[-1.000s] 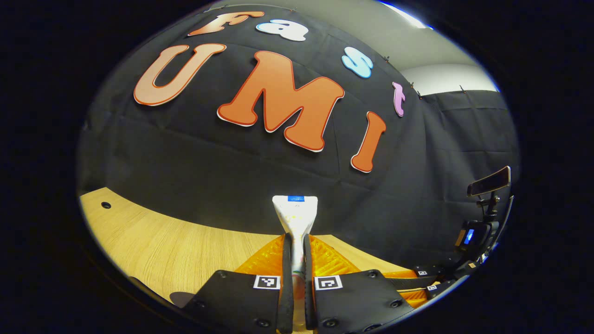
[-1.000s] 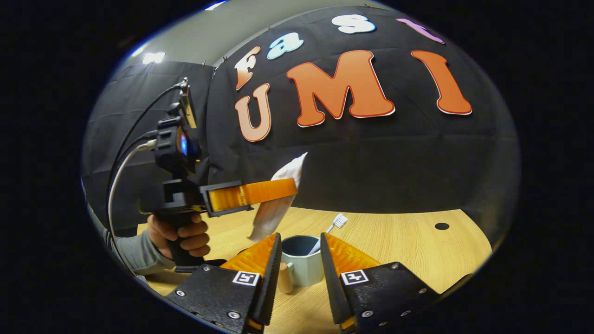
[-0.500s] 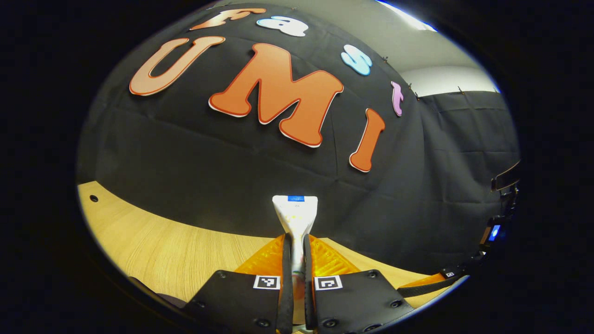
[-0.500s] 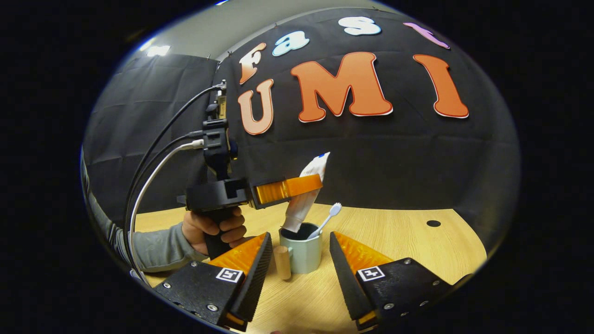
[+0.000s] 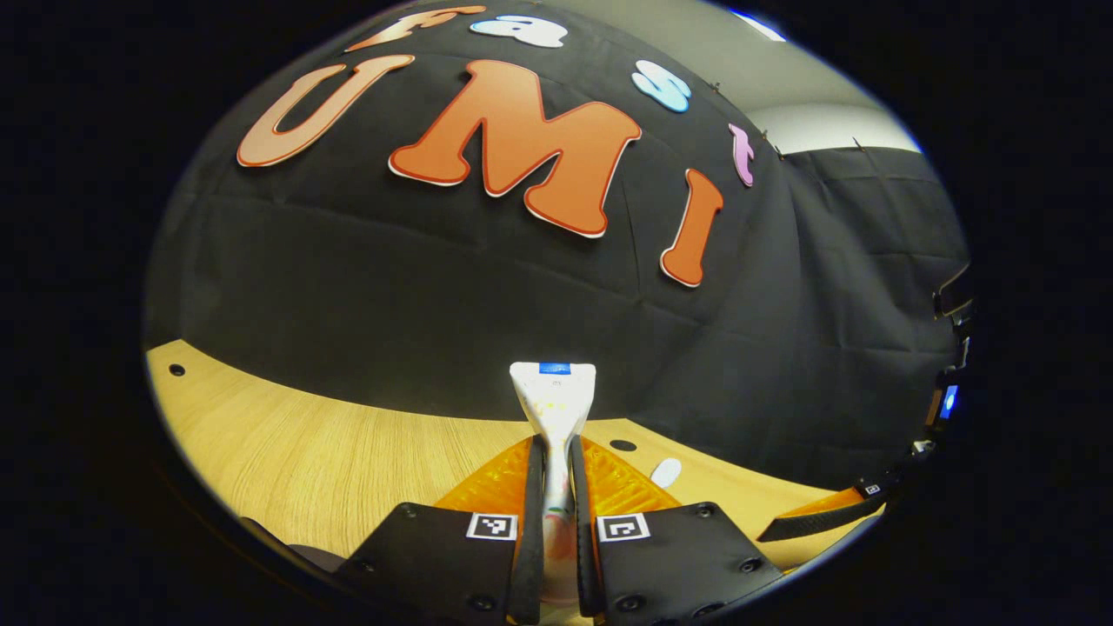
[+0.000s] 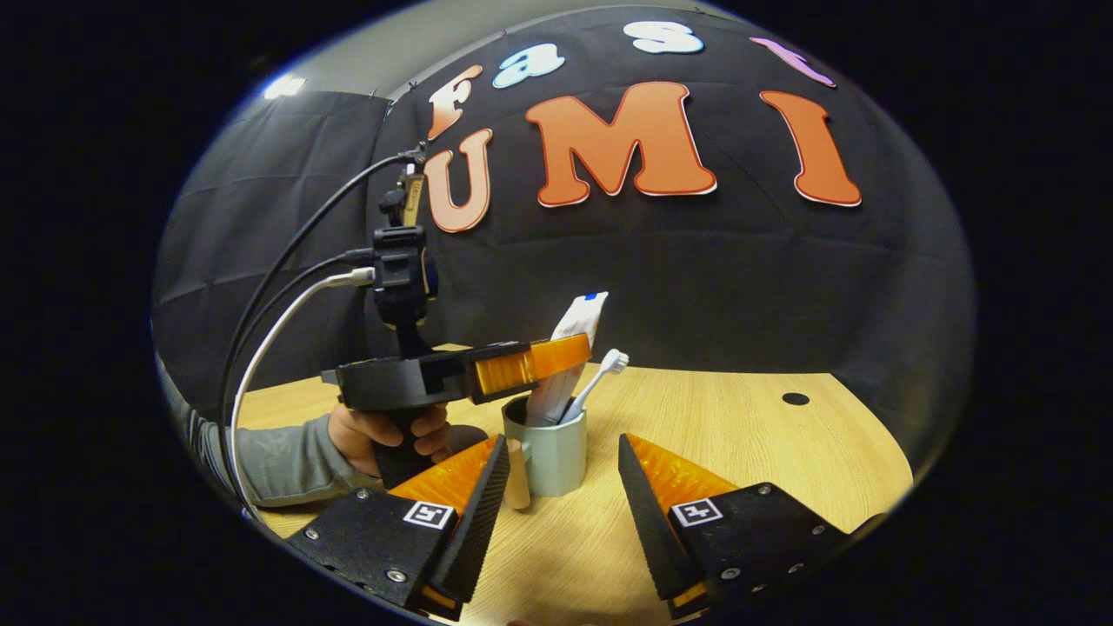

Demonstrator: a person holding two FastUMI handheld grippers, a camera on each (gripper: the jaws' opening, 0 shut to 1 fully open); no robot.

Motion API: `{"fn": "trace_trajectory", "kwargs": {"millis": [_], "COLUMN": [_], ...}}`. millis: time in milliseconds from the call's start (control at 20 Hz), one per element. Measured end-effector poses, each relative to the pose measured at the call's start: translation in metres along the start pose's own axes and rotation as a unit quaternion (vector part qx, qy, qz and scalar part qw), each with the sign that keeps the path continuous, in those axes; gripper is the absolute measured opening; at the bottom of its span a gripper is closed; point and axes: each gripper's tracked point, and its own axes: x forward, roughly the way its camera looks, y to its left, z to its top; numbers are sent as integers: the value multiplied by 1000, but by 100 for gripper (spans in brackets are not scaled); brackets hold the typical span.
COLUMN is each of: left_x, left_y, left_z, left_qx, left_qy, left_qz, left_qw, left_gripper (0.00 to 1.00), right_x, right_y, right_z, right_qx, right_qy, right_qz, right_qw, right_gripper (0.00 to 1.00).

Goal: Put the toothbrush and toothpaste on the desktop into the cup, then pick up the cup and place it on the coaster on the desktop.

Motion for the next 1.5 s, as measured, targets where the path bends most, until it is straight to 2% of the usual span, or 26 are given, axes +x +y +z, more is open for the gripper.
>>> {"fn": "trace_trajectory", "kwargs": {"millis": [250,550,650,800,1000,1200,1450,1500], "left_x": [-9,-57,-70,-94,-140,-174,-210,-214], "left_y": [2,0,3,11,38,67,98,102], "left_z": [-1,32,45,57,74,87,107,108], "left_qx": [43,82,92,106,113,125,168,169], "left_qy": [20,-10,-16,-20,-20,-18,-16,-14], "left_qz": [0,-4,4,19,46,77,106,110], "left_qw": [999,997,996,994,992,989,980,979], "left_gripper": [25,30,43,71,86,95,97,95], "right_x": [4,11,14,23,37,46,57,58], "right_y": [13,24,27,29,25,26,24,25], "right_z": [-4,-1,-1,-2,-11,-20,-24,-23], "right_qx": [-8,-29,-35,-41,-26,-4,-20,-14], "right_qy": [17,39,51,75,120,175,248,265], "right_qz": [-6,-21,-25,-36,-50,-58,-57,-60], "right_qw": [1000,999,998,996,991,983,967,962], "right_gripper": [76,76,76,76,76,76,76,76]}}
